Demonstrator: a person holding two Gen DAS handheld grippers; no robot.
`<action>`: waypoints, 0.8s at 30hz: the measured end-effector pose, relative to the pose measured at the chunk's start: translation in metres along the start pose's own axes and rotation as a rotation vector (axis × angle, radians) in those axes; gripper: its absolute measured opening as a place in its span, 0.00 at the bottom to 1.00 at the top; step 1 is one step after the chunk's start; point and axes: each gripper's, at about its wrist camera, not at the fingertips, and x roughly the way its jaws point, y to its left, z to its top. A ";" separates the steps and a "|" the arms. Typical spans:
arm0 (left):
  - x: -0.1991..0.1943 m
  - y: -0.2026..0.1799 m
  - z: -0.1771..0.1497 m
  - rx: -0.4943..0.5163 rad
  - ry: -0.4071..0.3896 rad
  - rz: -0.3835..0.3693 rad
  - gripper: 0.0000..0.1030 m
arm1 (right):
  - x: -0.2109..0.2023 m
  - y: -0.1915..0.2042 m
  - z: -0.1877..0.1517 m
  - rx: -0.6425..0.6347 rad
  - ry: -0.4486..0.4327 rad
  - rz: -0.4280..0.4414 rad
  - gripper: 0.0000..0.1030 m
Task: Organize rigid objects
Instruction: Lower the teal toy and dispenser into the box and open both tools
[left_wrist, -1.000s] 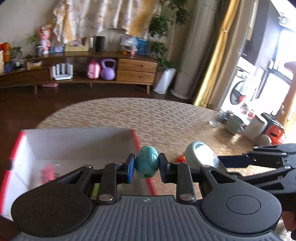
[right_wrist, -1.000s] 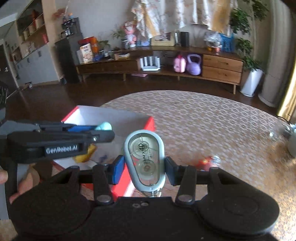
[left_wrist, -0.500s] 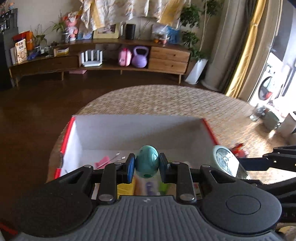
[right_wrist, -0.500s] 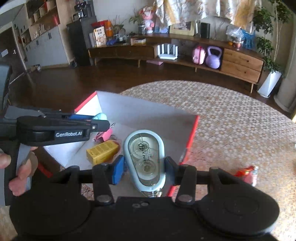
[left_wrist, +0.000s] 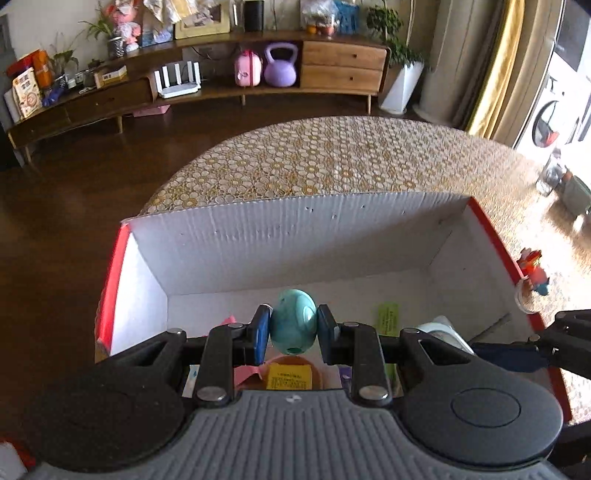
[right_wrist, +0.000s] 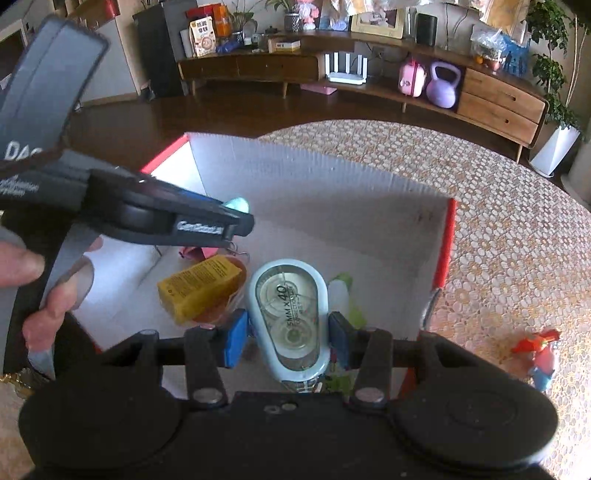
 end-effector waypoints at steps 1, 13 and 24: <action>0.003 -0.002 0.002 0.011 0.010 0.001 0.26 | 0.002 0.000 0.000 -0.001 0.005 -0.001 0.45; 0.012 -0.017 0.009 0.064 0.021 0.016 0.26 | 0.017 0.009 -0.004 -0.014 0.035 -0.012 0.45; 0.033 -0.009 -0.002 0.025 0.156 -0.031 0.26 | 0.020 0.012 -0.004 -0.009 0.049 -0.013 0.46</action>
